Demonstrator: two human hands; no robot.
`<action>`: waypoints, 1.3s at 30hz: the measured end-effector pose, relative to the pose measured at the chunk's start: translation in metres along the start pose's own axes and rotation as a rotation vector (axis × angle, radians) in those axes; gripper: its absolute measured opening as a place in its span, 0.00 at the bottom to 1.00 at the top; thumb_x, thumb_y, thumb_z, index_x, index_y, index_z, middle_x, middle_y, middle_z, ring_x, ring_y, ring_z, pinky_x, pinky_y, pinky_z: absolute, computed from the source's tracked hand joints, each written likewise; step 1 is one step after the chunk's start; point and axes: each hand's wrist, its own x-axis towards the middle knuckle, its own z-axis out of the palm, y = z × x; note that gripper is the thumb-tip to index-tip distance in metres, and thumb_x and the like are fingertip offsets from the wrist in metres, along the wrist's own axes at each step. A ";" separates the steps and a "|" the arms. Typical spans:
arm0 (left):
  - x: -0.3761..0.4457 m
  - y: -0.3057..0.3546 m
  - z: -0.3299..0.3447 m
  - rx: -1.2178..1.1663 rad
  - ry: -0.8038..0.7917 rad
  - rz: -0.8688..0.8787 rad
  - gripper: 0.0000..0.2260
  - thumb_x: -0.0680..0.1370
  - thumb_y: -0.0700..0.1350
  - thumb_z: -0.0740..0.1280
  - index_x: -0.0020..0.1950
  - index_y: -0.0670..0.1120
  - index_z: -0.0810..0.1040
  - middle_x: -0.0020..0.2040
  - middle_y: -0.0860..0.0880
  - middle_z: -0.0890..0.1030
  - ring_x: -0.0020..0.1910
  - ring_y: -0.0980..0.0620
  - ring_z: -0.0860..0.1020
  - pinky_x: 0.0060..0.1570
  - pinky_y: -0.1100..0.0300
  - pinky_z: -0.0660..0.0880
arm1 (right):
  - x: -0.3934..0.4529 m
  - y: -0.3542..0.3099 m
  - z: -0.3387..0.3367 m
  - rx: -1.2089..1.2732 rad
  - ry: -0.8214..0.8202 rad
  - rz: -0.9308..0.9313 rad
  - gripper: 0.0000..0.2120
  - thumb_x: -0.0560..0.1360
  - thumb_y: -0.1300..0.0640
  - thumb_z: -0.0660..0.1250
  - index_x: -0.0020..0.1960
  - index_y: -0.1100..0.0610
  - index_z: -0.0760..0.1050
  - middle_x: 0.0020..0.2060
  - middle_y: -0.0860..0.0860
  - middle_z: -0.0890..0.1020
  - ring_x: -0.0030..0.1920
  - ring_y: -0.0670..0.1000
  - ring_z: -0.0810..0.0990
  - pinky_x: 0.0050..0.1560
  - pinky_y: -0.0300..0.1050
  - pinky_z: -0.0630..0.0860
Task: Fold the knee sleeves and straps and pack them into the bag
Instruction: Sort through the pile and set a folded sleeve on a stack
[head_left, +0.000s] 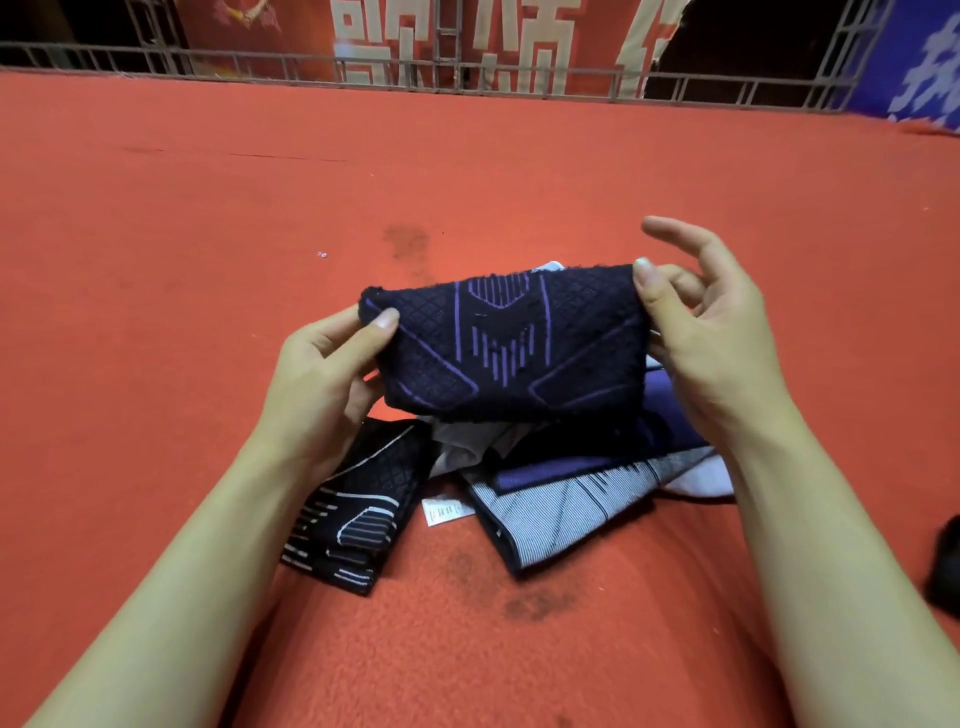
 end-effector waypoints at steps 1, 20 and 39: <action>-0.001 0.000 0.001 -0.022 -0.007 0.002 0.10 0.83 0.39 0.65 0.59 0.37 0.84 0.58 0.40 0.85 0.58 0.46 0.82 0.63 0.43 0.77 | 0.000 0.001 0.001 -0.026 0.014 -0.030 0.14 0.83 0.55 0.68 0.68 0.48 0.76 0.43 0.50 0.81 0.44 0.48 0.78 0.50 0.50 0.77; -0.011 -0.004 0.018 -0.107 -0.134 -0.293 0.15 0.83 0.38 0.62 0.69 0.40 0.78 0.58 0.39 0.84 0.55 0.41 0.84 0.48 0.42 0.84 | -0.008 0.021 0.010 -0.034 -0.110 0.304 0.41 0.81 0.65 0.68 0.85 0.50 0.48 0.78 0.46 0.65 0.63 0.35 0.78 0.58 0.35 0.78; -0.011 0.001 0.016 -0.229 -0.230 -0.317 0.18 0.68 0.26 0.58 0.52 0.43 0.74 0.41 0.47 0.75 0.38 0.53 0.73 0.33 0.63 0.71 | -0.010 0.021 0.021 -0.468 -0.249 0.525 0.21 0.76 0.35 0.69 0.52 0.53 0.80 0.33 0.45 0.83 0.31 0.44 0.82 0.36 0.46 0.84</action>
